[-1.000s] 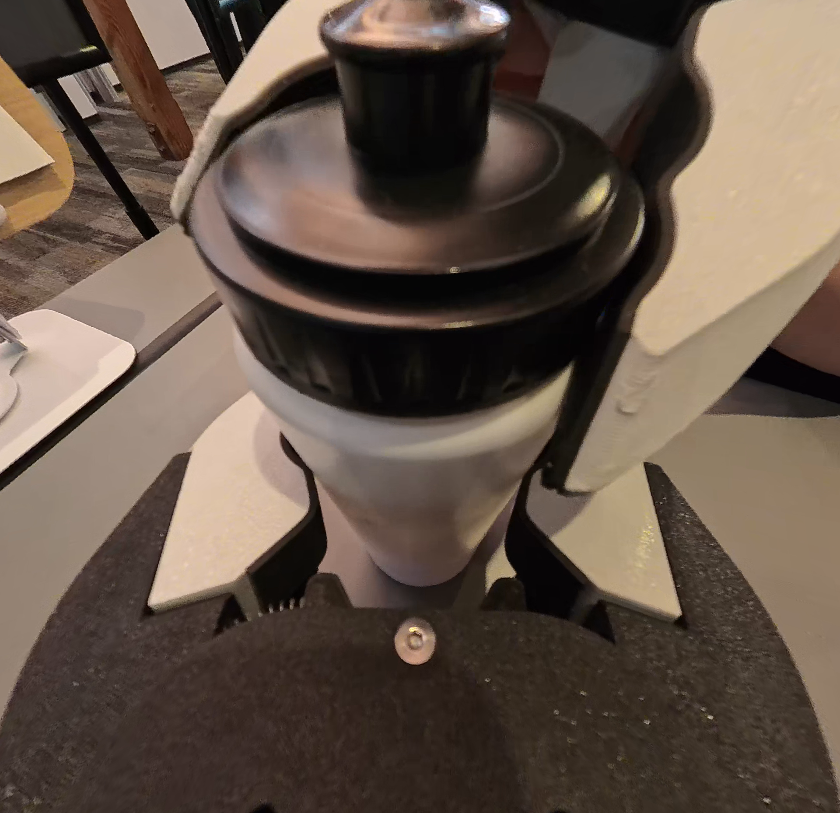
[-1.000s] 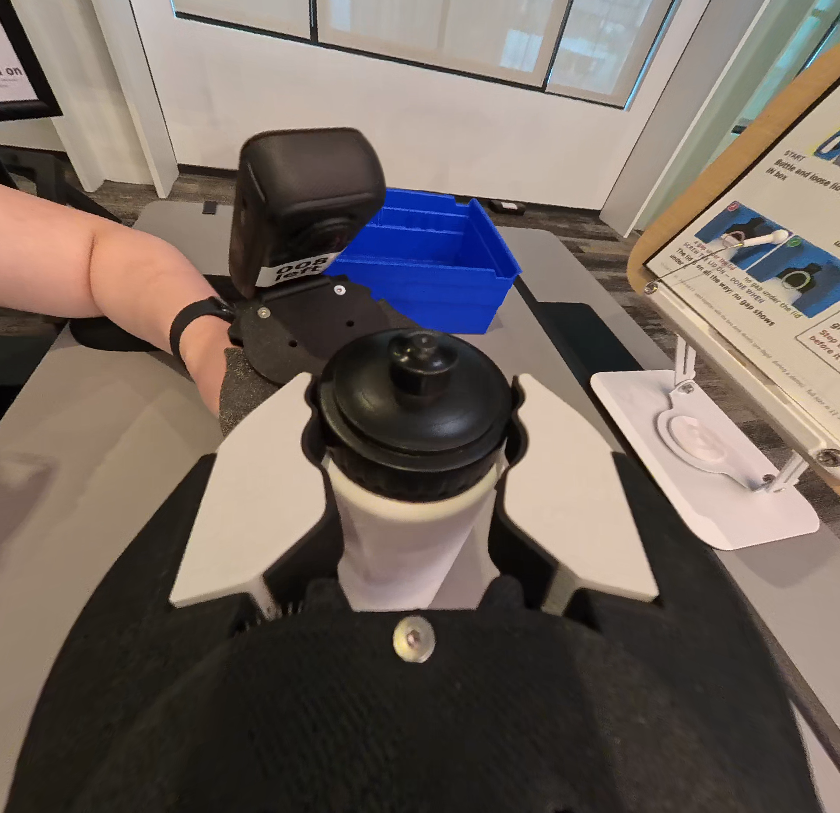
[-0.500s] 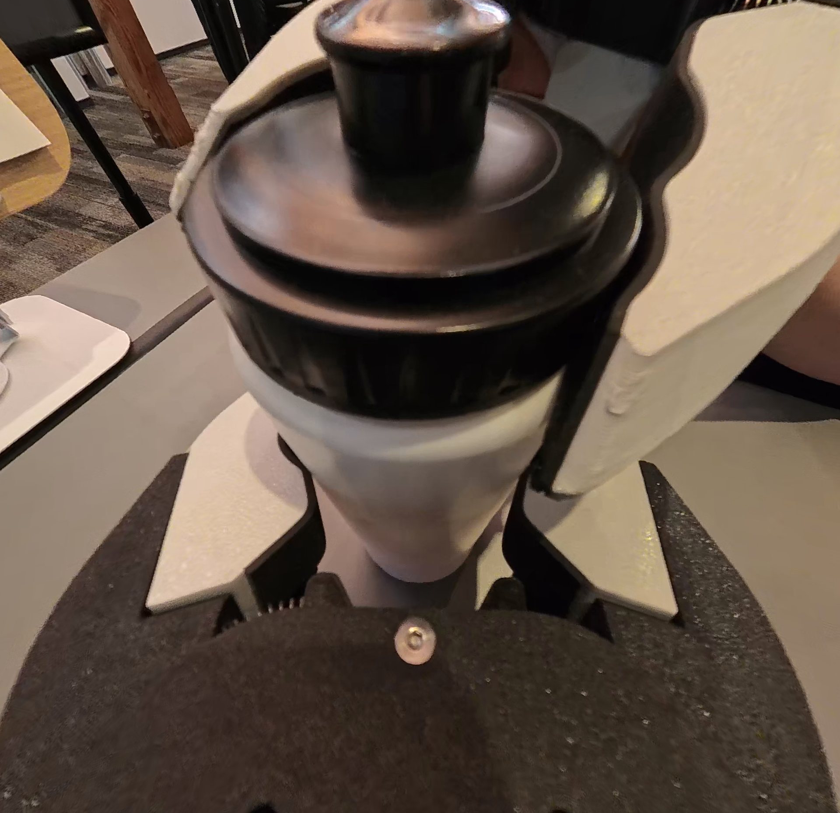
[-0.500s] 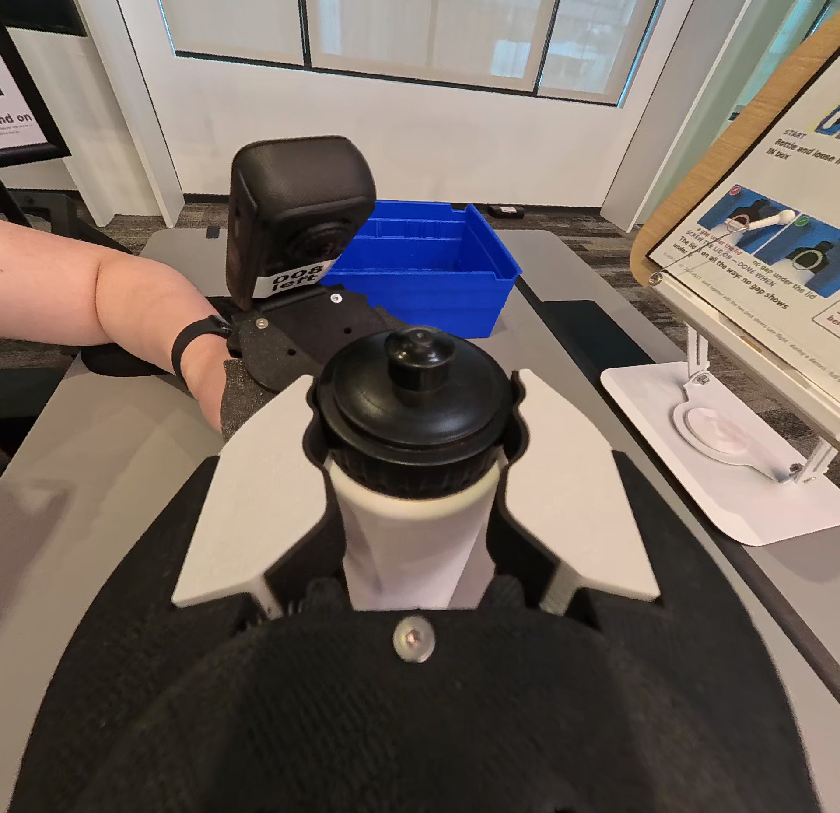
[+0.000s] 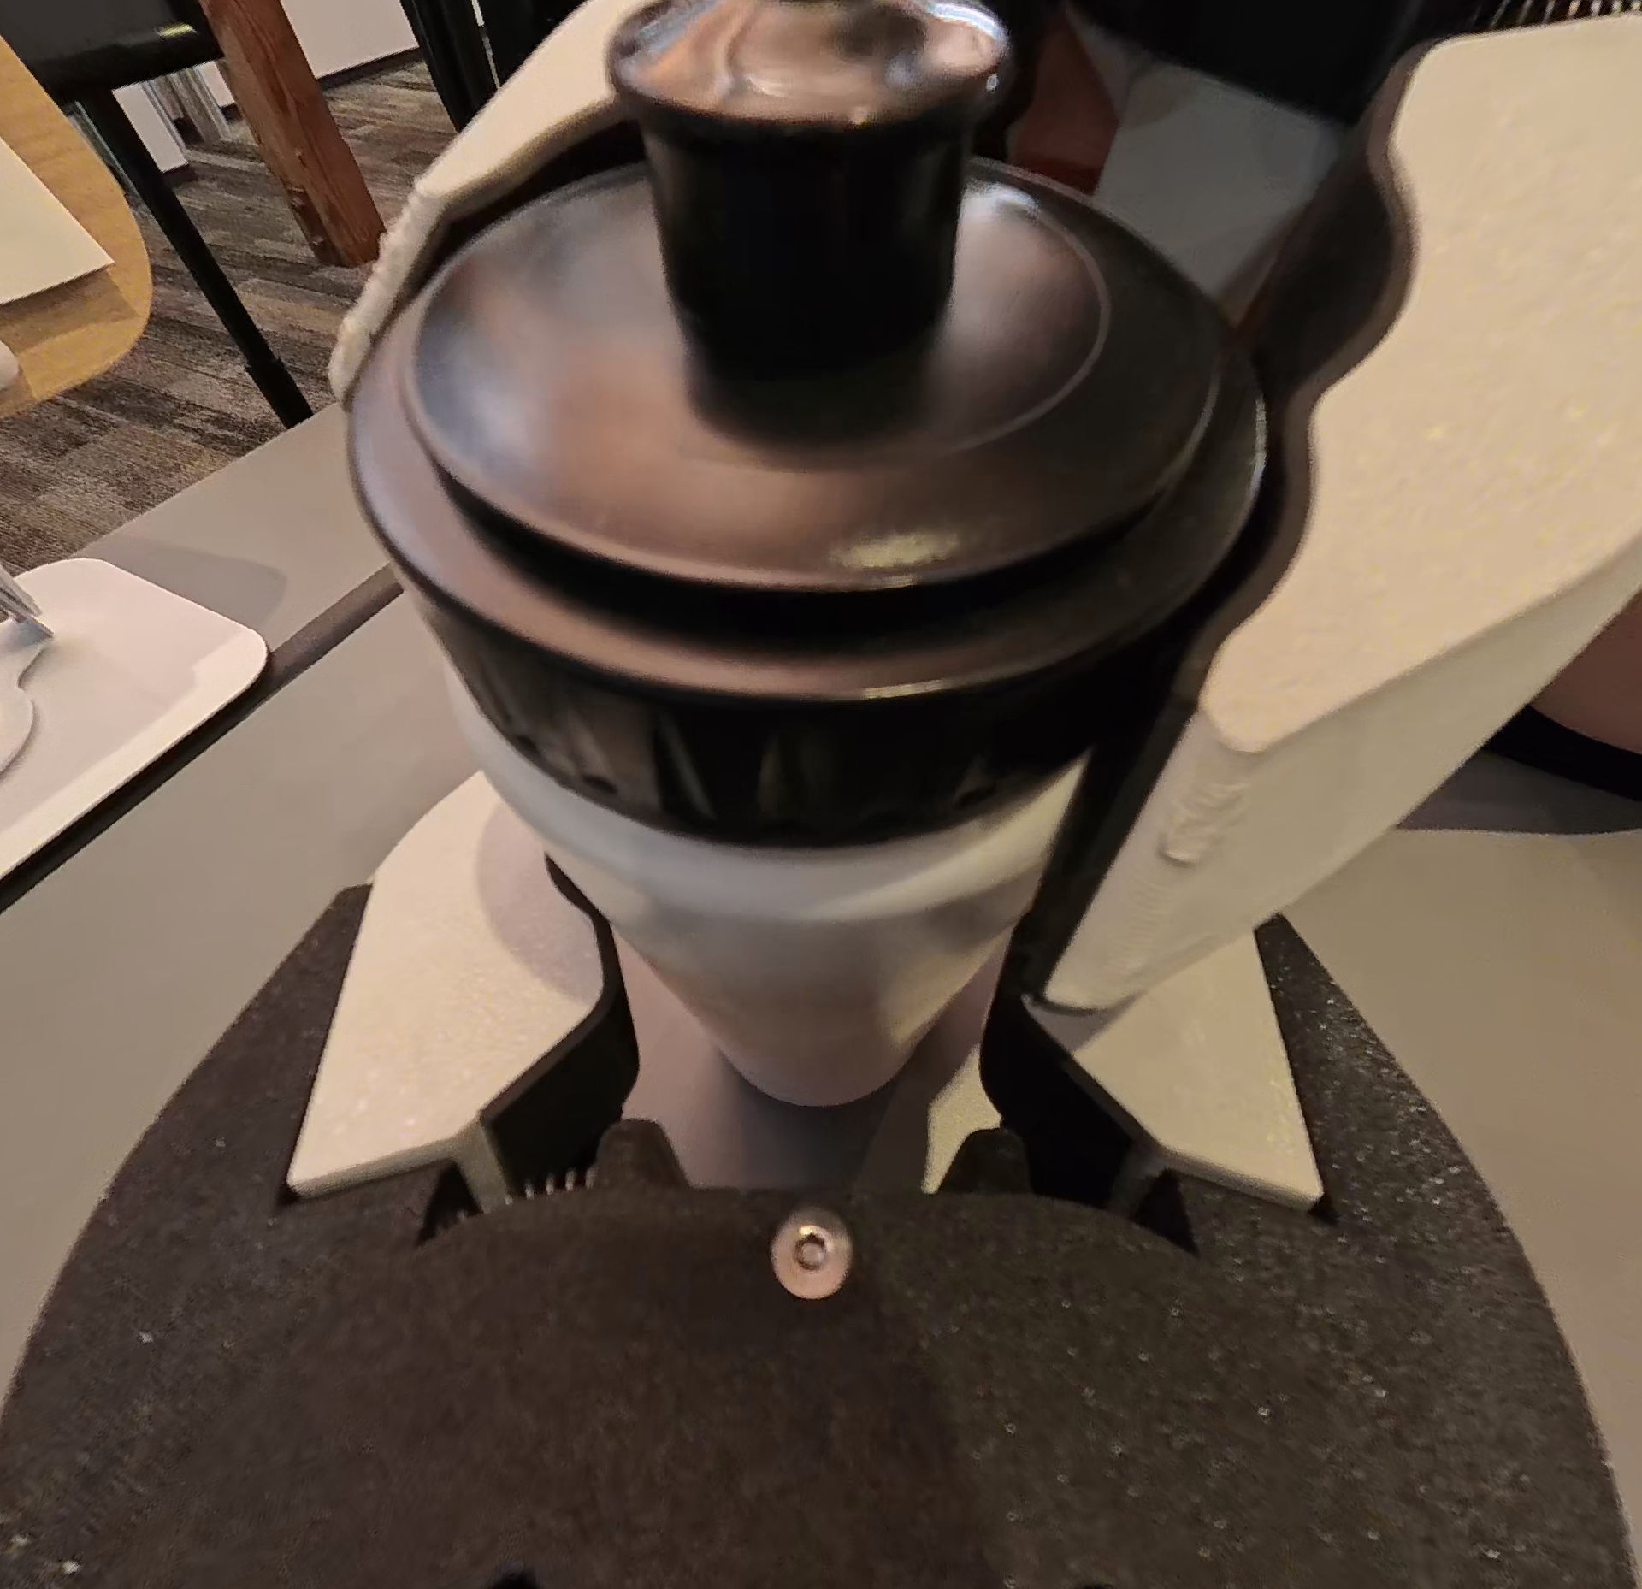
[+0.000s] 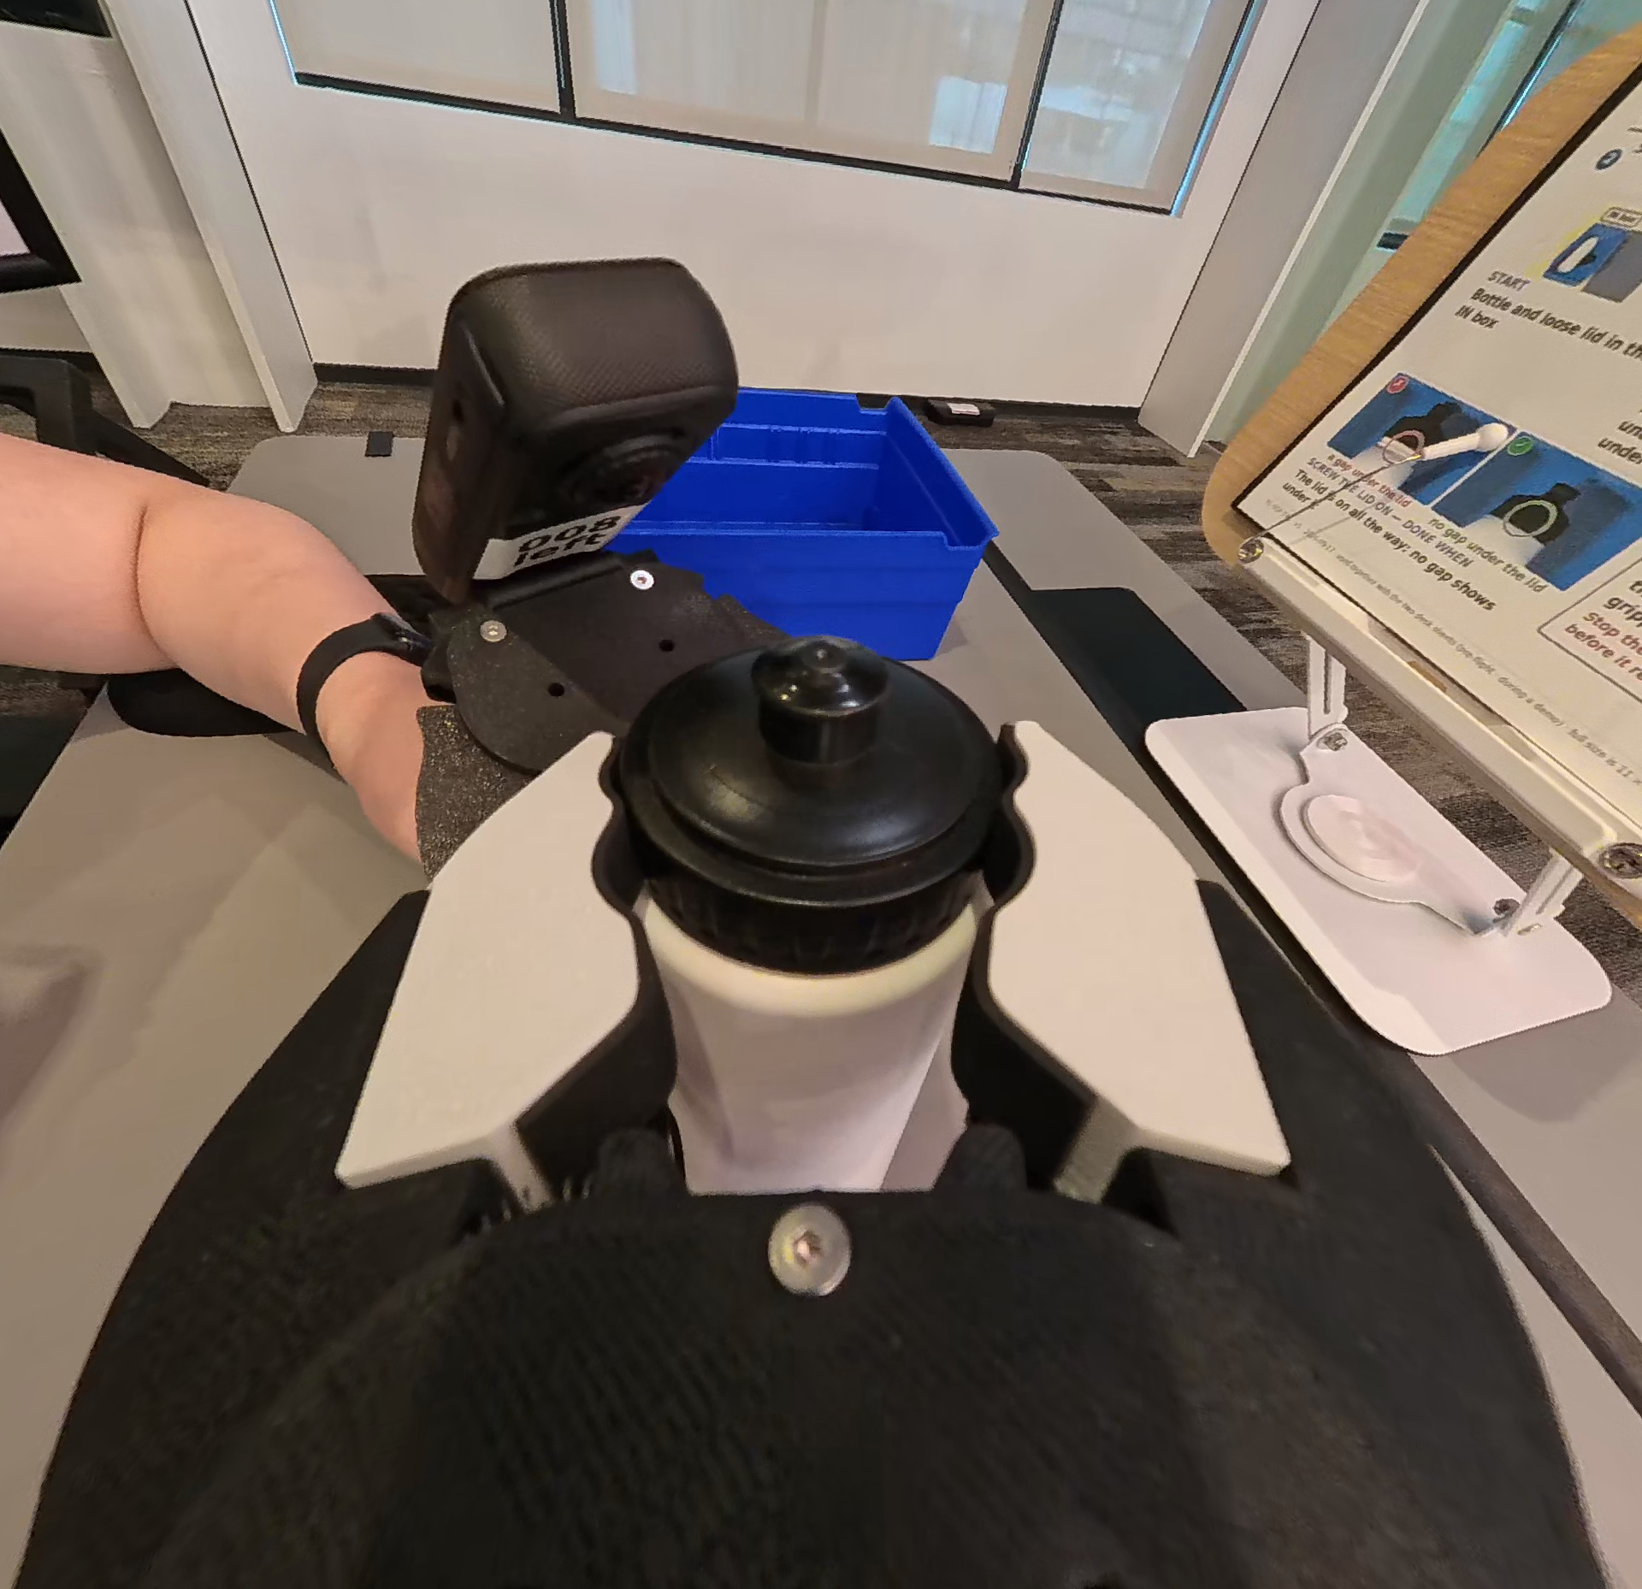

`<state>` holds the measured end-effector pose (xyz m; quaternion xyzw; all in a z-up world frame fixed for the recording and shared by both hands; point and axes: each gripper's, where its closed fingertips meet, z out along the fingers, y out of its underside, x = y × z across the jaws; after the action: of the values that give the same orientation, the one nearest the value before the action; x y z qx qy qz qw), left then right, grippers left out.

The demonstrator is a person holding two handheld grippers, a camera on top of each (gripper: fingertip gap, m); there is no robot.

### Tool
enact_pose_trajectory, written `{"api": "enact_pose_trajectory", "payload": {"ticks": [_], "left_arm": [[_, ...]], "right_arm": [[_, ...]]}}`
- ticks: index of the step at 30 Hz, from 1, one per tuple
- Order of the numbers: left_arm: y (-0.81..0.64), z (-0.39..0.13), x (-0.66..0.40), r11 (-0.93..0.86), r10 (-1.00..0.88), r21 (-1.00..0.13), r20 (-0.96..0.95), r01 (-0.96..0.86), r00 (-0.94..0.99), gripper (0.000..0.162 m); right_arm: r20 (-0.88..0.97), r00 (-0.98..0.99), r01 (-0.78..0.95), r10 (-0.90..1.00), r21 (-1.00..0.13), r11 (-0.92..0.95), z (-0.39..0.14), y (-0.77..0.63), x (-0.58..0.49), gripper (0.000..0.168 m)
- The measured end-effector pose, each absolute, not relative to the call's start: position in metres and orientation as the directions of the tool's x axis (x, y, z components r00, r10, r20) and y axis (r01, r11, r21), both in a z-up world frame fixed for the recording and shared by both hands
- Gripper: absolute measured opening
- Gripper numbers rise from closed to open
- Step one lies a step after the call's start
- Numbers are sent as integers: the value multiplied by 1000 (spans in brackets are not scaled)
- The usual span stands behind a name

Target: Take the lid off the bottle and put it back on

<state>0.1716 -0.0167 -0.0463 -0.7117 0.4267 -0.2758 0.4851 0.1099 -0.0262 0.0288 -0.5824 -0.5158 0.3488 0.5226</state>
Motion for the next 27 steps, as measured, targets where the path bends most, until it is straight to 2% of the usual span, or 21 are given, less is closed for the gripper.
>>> {"api": "enact_pose_trajectory", "payload": {"ticks": [8, 15, 27], "left_arm": [[-15, -41, 173, -108, -887, -966, -13, -235, 462, 101], [-18, -43, 176, -81, -908, -961, -38, -264, 417, 99], [-19, -45, 177, -98, -908, -951, -35, -294, 417, 99]], "right_arm": [[75, 202, 164, 977, -986, 42, 30, -24, 110, 79], [59, 163, 136, 985, -990, 37, 44, -28, 120, 79], [62, 155, 196, 986, -980, 31, 34, -29, 117, 78]]}}
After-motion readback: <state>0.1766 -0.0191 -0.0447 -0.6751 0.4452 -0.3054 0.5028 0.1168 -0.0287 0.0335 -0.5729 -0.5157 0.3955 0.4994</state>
